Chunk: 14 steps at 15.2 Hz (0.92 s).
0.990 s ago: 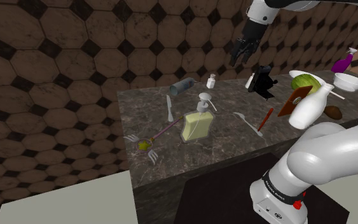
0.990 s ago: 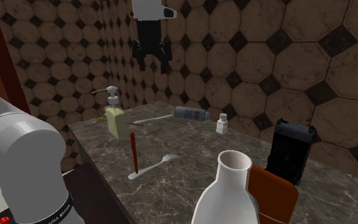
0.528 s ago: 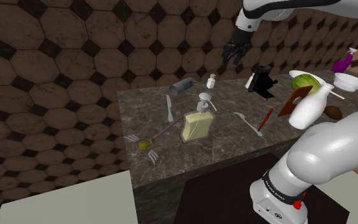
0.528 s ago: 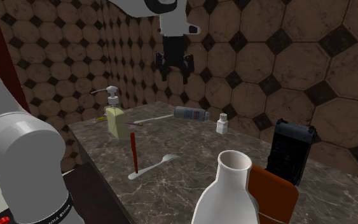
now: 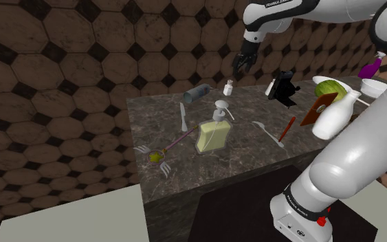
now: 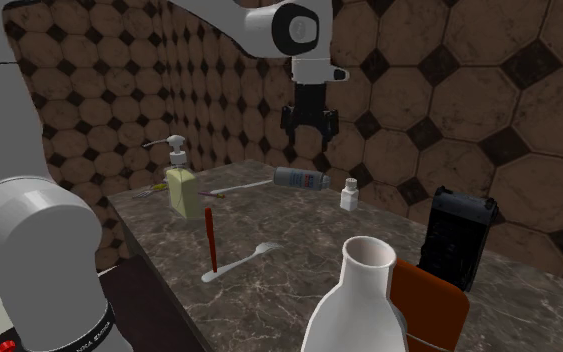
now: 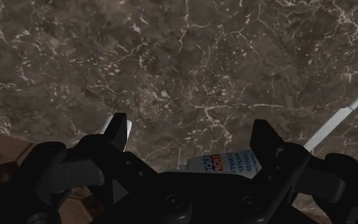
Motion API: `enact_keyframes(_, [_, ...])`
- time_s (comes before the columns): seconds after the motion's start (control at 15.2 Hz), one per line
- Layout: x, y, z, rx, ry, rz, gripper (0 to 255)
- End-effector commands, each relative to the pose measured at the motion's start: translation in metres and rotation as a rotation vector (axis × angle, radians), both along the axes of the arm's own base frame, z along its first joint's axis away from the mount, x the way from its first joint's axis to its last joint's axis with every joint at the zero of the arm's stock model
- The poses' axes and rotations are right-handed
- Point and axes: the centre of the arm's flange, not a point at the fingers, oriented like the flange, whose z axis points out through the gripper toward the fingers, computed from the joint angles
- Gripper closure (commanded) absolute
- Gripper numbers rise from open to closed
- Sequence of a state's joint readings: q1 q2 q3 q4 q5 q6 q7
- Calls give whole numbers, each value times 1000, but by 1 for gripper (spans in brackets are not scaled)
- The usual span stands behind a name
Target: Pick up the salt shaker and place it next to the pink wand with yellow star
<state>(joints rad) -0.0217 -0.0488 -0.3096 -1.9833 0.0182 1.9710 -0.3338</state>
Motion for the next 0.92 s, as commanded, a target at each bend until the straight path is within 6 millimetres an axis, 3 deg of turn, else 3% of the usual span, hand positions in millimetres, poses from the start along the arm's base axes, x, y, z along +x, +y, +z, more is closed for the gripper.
enact_keyframes(0.0, [19,-15,-11,-3,7,-2,0])
enact_keyframes(0.66, [109,-87,-79,-16,41,-17,0])
enact_keyframes(0.86, [112,-90,-92,-16,42,-18,0])
